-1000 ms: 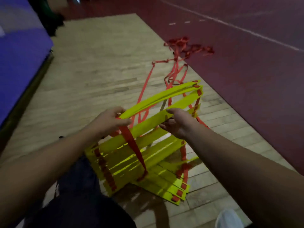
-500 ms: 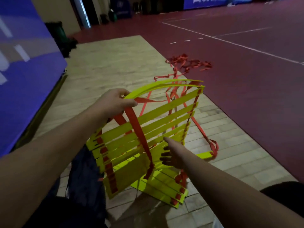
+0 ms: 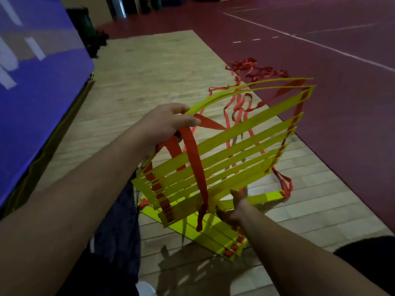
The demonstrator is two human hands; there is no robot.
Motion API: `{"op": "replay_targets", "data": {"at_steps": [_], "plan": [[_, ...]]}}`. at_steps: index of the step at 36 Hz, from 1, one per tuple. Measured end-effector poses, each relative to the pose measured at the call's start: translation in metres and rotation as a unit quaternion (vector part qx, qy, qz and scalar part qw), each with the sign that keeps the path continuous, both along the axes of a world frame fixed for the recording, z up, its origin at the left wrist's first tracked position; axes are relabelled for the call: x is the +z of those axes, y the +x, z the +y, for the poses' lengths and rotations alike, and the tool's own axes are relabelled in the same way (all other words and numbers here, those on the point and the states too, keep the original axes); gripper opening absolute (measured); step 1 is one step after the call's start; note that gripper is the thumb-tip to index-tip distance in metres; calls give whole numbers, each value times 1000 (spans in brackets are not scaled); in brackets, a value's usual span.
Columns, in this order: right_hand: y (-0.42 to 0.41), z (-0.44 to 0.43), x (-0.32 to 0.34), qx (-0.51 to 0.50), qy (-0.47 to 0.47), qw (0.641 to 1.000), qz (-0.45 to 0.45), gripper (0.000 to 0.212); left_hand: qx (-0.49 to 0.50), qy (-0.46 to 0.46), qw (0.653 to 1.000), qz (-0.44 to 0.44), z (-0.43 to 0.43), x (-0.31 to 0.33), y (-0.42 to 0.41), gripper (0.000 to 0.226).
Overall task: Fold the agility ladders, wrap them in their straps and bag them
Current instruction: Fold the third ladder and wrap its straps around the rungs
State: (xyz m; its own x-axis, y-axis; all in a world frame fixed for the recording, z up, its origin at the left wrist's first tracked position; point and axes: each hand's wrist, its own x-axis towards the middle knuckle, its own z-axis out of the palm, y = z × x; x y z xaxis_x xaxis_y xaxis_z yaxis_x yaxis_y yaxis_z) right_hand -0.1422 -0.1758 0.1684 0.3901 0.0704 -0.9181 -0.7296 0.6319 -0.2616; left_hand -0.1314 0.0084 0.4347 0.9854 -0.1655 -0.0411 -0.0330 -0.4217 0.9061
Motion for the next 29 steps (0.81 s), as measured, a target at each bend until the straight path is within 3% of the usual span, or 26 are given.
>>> {"op": "replay_targets", "data": {"at_steps": [13, 16, 19, 22, 24, 27, 29], "plan": [[4, 17, -27, 34, -43, 993, 100, 79, 7, -83, 995, 46, 13, -14, 14, 14], [-2, 20, -28, 21, 13, 999, 35, 48, -1, -75, 996, 39, 14, -20, 22, 28], [6, 21, -38, -4, -54, 999, -2, 20, 2, -70, 997, 42, 18, -26, 29, 28], [15, 13, -59, -45, -127, 991, -3, 26, 9, -37, 999, 28, 24, -37, 38, 16], [11, 9, -42, -70, -141, 987, -35, 14, 28, 1, 1000, 7, 28, -50, 44, 7], [12, -2, -19, -108, -178, 976, -67, 2, 64, 46, 997, 4, 35, -79, 53, 14], [13, -9, -5, -107, -187, 973, -80, 10, 94, 80, 992, 21, 39, -101, 58, 21]]}}
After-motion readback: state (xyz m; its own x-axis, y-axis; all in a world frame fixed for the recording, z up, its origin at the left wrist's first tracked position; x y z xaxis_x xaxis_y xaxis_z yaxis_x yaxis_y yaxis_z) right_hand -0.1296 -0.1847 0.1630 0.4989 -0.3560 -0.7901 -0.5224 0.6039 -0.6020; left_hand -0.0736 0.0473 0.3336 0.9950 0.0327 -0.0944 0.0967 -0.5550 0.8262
